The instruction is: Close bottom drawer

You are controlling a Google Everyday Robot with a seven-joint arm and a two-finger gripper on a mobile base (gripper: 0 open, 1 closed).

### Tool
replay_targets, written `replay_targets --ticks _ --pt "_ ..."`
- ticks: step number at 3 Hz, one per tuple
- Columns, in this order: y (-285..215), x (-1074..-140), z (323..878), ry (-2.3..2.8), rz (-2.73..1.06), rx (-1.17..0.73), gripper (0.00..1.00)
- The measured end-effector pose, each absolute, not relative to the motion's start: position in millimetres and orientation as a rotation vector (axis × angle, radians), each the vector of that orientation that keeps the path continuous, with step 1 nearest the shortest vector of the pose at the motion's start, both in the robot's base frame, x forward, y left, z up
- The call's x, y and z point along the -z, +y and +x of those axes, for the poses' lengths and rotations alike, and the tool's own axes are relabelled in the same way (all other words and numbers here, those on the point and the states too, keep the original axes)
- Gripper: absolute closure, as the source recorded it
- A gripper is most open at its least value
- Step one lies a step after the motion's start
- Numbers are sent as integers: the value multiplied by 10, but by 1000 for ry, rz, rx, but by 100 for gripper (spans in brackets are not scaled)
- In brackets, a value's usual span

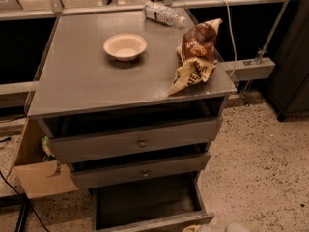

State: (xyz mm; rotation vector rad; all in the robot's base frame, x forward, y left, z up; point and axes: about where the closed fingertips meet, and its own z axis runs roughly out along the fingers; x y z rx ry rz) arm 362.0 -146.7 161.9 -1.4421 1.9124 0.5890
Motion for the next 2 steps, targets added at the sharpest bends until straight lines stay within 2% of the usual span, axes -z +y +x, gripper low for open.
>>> replay_targets --ticks 2 --pt "-1425 -1411 3829 1860 -1436 -562 100"
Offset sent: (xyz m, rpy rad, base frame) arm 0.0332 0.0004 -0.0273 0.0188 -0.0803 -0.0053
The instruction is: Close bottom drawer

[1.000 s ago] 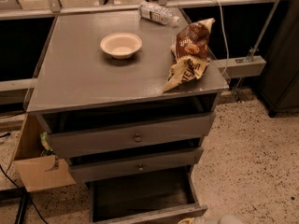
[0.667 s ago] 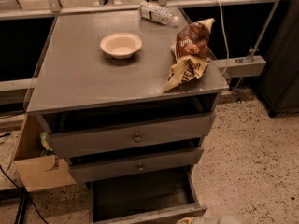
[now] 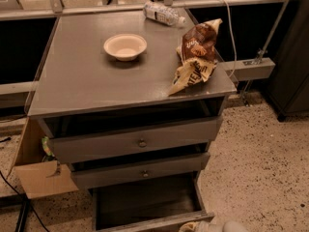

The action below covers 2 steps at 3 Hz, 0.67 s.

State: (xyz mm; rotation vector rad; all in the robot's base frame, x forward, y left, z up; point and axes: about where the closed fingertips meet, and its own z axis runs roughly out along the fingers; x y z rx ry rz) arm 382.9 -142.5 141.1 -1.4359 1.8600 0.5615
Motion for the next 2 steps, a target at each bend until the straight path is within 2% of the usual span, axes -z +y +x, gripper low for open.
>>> replay_targets --ticks 2 --pt "-1348 -1345 3971 1834 -1432 -558 100"
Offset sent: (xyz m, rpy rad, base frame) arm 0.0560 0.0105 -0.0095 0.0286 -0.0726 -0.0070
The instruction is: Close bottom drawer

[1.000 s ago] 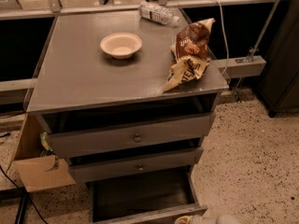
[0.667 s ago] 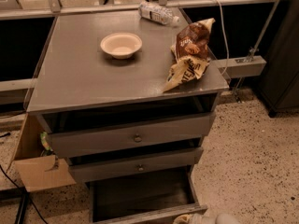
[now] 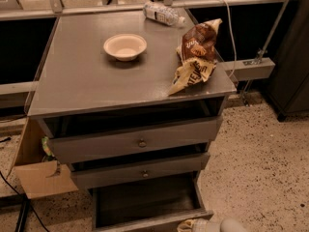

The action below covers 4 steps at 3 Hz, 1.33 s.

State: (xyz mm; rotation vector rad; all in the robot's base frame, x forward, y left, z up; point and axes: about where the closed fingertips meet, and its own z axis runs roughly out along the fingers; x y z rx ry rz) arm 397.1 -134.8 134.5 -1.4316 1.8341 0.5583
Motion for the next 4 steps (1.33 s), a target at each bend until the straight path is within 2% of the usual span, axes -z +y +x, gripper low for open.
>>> replay_targets --ticks 4 --pt "-1150 -1435 4507 1811 -1550 -477 100"
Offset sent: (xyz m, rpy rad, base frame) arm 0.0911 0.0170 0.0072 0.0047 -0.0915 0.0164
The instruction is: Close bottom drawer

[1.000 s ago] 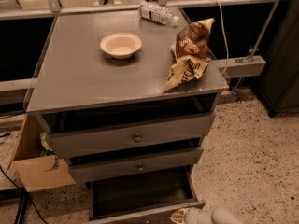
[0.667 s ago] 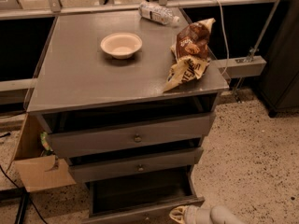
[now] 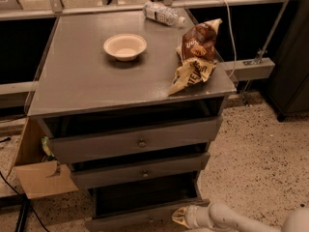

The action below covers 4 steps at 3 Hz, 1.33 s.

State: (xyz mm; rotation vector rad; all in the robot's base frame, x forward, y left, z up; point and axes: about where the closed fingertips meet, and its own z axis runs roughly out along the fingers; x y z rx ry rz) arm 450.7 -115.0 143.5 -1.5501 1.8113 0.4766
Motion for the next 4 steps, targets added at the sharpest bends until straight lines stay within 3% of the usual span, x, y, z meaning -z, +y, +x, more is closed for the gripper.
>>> replay_targets --ticks 4 --pt "-1000 -1508 4655 1721 -1624 -388 100"
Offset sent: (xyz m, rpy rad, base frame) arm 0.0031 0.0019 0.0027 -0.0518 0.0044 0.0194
